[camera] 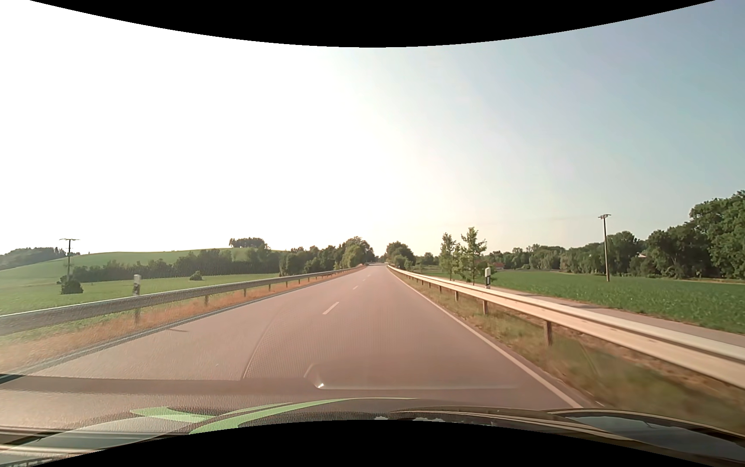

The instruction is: Follow the waypoints while adhering to traffic rules and regulations

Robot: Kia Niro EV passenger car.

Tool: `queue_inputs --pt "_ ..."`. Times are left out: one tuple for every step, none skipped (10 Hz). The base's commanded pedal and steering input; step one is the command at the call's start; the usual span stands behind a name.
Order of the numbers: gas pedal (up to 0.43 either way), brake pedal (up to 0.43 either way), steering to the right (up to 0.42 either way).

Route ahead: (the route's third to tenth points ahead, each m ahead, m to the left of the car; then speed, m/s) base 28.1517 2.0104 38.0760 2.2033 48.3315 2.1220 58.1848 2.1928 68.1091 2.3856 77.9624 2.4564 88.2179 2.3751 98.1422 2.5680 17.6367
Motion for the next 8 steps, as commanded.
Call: queue_inputs --pt "0.177 0.000 0.000" --pt "0.177 0.000 0.000" --pt "0.177 0.000 0.000" --pt "0.177 0.000 0.000" --pt "0.177 0.000 0.000" --pt "0.177 0.000 0.000" --pt "0.177 0.000 0.000" --pt "0.177 0.000 0.000"
